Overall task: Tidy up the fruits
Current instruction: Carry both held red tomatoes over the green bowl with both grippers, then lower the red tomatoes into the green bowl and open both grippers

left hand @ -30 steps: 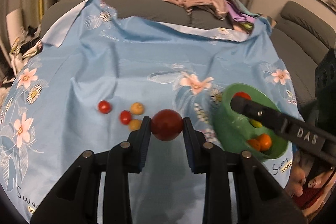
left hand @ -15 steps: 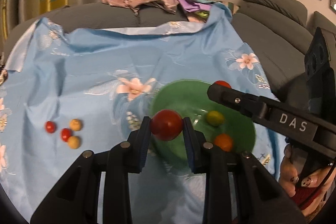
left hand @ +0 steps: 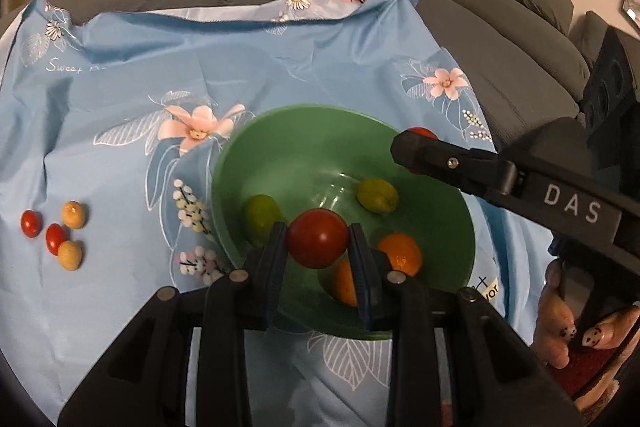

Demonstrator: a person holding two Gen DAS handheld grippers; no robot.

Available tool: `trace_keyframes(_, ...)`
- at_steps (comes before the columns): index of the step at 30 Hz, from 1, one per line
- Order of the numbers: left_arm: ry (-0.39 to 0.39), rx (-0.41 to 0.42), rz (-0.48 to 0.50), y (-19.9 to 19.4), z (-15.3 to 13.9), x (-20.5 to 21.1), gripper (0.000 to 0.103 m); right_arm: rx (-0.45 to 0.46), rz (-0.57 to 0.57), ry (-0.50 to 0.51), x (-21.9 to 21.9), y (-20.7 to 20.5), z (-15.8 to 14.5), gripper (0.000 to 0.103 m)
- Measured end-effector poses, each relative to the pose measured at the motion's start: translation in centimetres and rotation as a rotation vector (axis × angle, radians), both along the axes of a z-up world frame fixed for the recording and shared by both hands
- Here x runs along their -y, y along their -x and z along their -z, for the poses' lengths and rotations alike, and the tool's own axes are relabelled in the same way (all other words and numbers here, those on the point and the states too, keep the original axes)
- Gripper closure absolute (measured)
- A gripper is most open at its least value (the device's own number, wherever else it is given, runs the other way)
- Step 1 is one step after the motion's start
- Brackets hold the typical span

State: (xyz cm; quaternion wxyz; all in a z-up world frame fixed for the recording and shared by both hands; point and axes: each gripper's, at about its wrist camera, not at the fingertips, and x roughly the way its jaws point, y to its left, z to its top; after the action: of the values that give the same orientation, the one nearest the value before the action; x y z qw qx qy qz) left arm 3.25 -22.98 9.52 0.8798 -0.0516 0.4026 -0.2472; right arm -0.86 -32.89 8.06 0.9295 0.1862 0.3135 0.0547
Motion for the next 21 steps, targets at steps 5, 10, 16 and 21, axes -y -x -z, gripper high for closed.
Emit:
trace_keyframes(5, 0.004, -0.013, 0.010, -0.1, 0.7, 0.5, 0.073, -0.043, 0.026, 0.031, 0.3, -0.4, 0.7, 0.075)
trace_keyframes(10, -0.013, 0.002, 0.002, 0.0, 0.9, 0.7, 0.073, -0.077, 0.046, 0.078, 0.3, -0.8, 1.1, 0.075)
trace_keyframes(16, -0.010, 0.000, -0.006, -0.1, 1.0, 0.5, 0.073, -0.121, 0.058, 0.119, 0.4, -1.3, 1.8, 0.075)
trace_keyframes(21, -0.027, 0.012, -0.009, 0.0, 1.1, 0.7, 0.073, -0.141, 0.054, 0.142, 0.2, -1.6, 2.1, 0.075)
